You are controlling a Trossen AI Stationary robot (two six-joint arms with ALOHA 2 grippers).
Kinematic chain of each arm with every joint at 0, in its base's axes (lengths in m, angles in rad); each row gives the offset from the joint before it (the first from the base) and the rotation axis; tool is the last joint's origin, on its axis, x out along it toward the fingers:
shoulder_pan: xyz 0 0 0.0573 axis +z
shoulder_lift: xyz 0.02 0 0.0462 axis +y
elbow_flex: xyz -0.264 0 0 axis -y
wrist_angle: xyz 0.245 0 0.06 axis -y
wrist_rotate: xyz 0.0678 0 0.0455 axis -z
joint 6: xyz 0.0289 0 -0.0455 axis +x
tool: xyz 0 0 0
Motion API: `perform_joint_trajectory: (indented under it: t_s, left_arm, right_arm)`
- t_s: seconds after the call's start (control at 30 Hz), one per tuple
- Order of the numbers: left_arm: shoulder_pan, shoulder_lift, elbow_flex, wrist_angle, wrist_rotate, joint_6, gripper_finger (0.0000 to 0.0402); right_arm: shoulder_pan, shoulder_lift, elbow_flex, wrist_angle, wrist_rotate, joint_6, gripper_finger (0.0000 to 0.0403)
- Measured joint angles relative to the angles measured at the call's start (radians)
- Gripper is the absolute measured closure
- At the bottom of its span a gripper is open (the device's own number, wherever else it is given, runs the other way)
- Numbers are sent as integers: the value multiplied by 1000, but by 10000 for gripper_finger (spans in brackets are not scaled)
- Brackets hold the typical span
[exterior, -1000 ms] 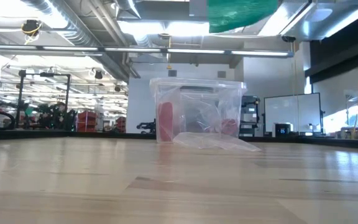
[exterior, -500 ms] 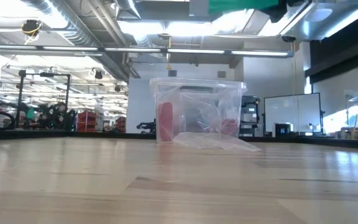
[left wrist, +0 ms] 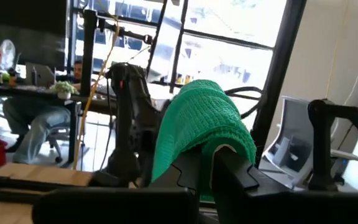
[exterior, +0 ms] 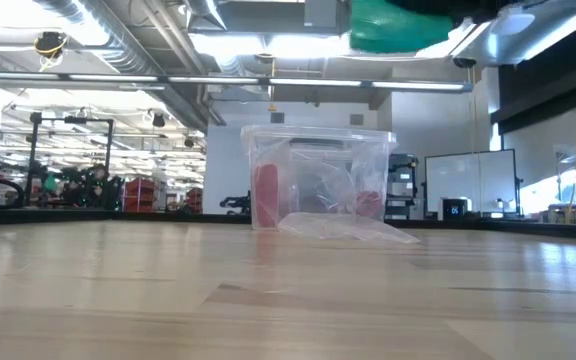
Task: Roll bandage
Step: Roll the green bandage
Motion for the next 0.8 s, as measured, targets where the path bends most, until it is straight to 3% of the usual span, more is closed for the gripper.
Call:
perform_joint_trajectory:
  t_s: [0.23, 0.57, 0.8]
  left_arm:
    - [17, -37, -1, -11, -12, 54, 386]
    - [31, -19, -1, -24, -180, 303, 386]
    - [24, 6, 0, -60, -266, 465, 386]
  right_arm:
    - [116, 0, 0, 3, 108, 3, 398]
    - [209, 0, 5, 122, 113, 16, 400]
    - [263, 18, 113, 103, 118, -43, 399]
